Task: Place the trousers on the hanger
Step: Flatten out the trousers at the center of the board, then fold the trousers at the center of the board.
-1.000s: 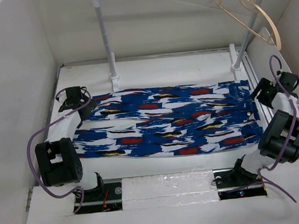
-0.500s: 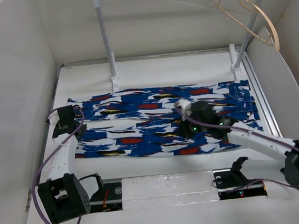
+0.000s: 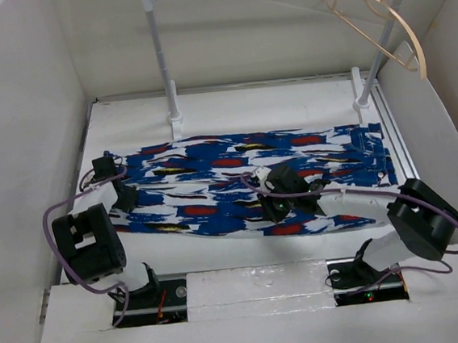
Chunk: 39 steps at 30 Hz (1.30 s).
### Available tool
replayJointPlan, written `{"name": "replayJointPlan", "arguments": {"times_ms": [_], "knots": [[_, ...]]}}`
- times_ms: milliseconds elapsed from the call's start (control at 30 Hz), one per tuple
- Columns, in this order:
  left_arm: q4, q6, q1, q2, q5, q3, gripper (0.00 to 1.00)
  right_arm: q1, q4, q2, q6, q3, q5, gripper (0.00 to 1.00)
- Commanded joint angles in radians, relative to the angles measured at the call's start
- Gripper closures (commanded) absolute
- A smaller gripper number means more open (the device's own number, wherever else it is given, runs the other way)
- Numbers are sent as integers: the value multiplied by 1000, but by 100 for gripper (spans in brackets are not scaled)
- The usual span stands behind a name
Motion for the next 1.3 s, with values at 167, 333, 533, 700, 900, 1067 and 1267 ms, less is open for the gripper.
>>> {"name": "replayJointPlan", "arguments": {"times_ms": [167,333,533,700,900,1067,1267], "knots": [[-90,73,-11,-38,-56,110,77,-85,-37,-71,-103,58,17,93],[-180,89,-2,-316,-166,86,37,-42,-113,-206,-102,38,0,66],[-202,35,218,-366,-104,-48,38,-22,-169,-350,-105,-5,-23,65],[-138,95,394,-320,7,-56,40,-22,-202,-418,-117,-28,-26,64],[-96,139,444,-159,18,-20,42,-62,-228,-450,-125,-37,-53,64],[-26,149,444,-106,32,-48,44,-80,-251,-447,-126,-16,-44,64],[60,168,444,-54,96,-68,58,-59,-298,-447,-122,30,31,64]]}}
